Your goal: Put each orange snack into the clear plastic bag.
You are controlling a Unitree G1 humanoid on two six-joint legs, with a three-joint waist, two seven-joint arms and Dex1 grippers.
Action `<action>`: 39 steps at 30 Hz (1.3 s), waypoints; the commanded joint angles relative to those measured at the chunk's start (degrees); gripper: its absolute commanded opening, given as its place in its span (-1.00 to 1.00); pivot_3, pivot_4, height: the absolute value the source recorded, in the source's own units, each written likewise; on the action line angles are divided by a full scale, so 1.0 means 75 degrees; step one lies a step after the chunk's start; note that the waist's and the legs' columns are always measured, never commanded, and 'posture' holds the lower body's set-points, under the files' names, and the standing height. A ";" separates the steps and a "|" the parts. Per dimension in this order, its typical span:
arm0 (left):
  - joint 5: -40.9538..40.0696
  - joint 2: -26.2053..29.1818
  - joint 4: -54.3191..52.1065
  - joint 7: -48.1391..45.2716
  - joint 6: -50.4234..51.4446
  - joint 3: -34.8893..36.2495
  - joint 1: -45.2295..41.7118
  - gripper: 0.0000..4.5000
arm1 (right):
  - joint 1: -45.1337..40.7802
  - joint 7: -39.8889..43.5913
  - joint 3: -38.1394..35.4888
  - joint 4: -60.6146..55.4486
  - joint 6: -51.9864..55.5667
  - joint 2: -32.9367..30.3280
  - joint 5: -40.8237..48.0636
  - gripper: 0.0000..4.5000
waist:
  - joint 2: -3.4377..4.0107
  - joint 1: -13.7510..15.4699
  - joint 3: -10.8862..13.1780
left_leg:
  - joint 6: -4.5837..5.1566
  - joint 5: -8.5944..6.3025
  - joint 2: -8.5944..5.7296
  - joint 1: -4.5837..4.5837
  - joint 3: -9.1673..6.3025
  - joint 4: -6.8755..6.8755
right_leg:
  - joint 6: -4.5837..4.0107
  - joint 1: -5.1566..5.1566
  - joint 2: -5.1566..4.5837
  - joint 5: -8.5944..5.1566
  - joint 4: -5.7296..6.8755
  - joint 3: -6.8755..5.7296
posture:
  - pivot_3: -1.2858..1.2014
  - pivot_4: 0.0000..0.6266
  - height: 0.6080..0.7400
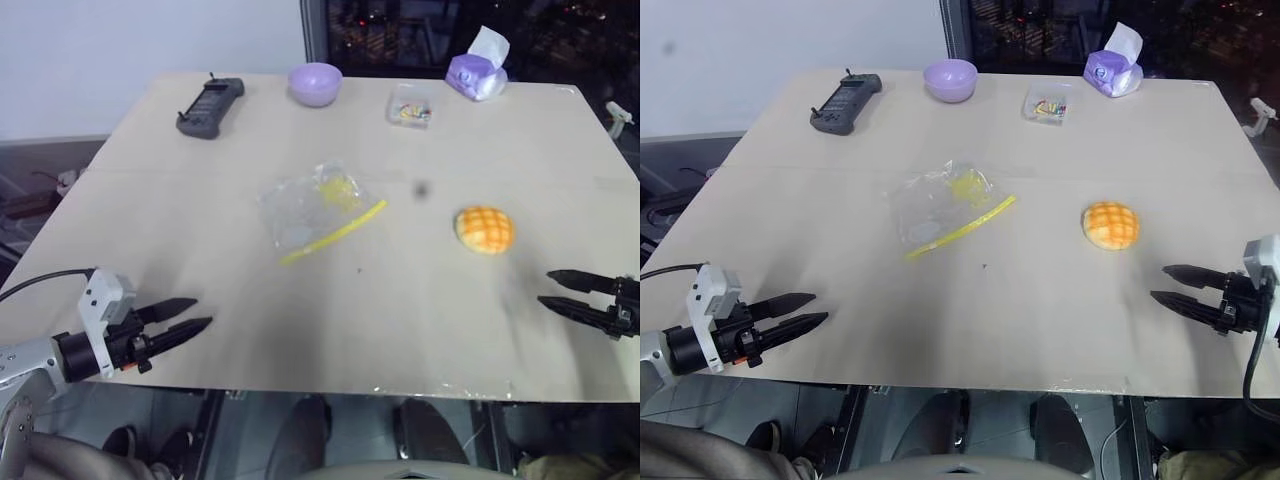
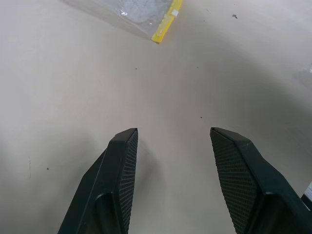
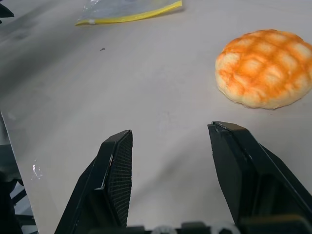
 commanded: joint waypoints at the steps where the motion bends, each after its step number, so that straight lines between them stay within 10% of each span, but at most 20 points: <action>1: -0.0161 0.0036 -0.0078 -0.0072 -0.0081 0.0200 -0.0123 0.12 | 0.0075 0.0044 -0.0309 -0.0265 0.0042 -0.0077 0.0168 0.19 | 0.0000 -0.0005 0.0000 | 0.0000 0.0000 0.0000 0.0000 0.0000 0.0000 | 0.0000 0.0000 0.0000 0.0000 0.0000 0.0000 | 0.03 -0.52 1.00; 27: -0.0443 -0.0170 0.0537 0.1376 0.1975 -0.0621 -0.1747 0.12 | 0.0211 -0.0563 -0.0304 -0.0809 0.0276 -0.0050 0.0239 0.19 | 0.0001 -0.0022 0.0000 | 0.0000 0.0000 -0.0001 0.0001 -0.0003 0.0000 | 0.0000 0.0001 0.0001 0.0000 0.0002 -0.0002 | 0.03 -0.52 1.00; 39: -0.2500 -0.2291 0.2255 0.3767 0.5165 -0.0416 -0.4368 0.12 | -0.1385 -0.1270 0.0595 -0.2811 0.2317 -0.0367 0.1667 0.19 | -0.0006 -0.0066 -0.0001 | 0.0000 0.0000 -0.0006 -0.0004 -0.0025 0.0023 | 0.0003 0.0003 0.0003 0.0002 0.0022 -0.0012 | 0.03 -0.52 1.00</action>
